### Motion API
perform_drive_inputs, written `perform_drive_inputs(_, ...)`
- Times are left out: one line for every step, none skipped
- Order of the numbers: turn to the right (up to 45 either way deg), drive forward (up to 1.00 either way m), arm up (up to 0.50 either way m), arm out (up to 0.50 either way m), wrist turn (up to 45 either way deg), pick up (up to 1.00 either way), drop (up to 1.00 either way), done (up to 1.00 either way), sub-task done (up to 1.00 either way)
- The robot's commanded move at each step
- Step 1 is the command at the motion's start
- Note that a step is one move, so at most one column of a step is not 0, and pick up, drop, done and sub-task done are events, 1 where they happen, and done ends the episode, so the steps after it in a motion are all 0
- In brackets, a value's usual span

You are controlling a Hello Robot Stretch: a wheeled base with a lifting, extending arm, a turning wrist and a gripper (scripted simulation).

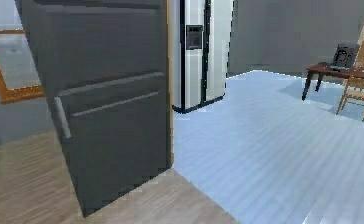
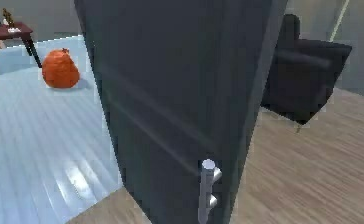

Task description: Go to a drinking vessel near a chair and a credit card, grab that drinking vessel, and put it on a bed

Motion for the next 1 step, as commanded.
perform_drive_inputs(-45.0,0.0,0.0,0.0,0.0,0.0,0.0,0.0,0.0)
